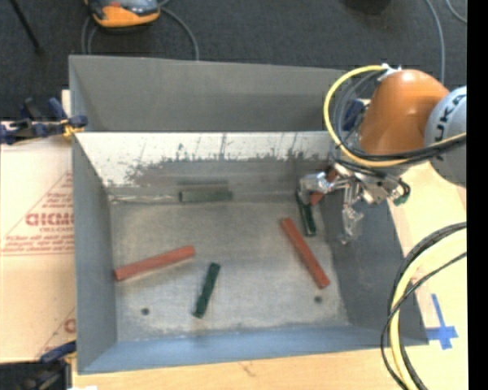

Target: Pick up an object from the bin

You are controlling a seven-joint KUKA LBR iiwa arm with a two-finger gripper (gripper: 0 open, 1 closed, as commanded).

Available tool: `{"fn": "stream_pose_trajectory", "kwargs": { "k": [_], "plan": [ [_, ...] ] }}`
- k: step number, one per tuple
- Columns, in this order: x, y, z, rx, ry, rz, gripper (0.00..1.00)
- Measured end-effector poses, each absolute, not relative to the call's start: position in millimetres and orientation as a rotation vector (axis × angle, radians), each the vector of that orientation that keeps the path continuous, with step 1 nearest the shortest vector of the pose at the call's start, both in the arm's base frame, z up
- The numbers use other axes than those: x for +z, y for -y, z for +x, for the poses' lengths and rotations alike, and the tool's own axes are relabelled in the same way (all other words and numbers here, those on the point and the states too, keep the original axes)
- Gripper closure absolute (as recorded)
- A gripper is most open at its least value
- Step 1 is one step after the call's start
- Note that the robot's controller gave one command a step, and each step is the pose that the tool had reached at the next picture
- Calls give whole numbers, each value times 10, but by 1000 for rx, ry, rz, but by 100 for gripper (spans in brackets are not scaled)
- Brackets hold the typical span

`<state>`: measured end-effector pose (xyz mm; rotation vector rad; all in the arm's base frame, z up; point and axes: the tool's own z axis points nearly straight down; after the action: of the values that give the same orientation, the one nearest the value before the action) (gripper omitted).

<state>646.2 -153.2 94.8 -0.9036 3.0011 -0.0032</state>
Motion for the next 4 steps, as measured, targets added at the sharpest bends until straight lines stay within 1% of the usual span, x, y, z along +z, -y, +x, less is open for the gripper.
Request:
{"fn": "stream_pose_trajectory", "kwargs": {
  "k": [1,2,3,4],
  "plan": [
    [927,1498,6465,-4,-2996,-929,0],
    [825,1280,6511,-6,-2952,-1062,0],
    [727,1162,6387,-1,-2454,-1956,100],
    [728,1158,6388,1,-2455,-1954,100]
  ]
}}
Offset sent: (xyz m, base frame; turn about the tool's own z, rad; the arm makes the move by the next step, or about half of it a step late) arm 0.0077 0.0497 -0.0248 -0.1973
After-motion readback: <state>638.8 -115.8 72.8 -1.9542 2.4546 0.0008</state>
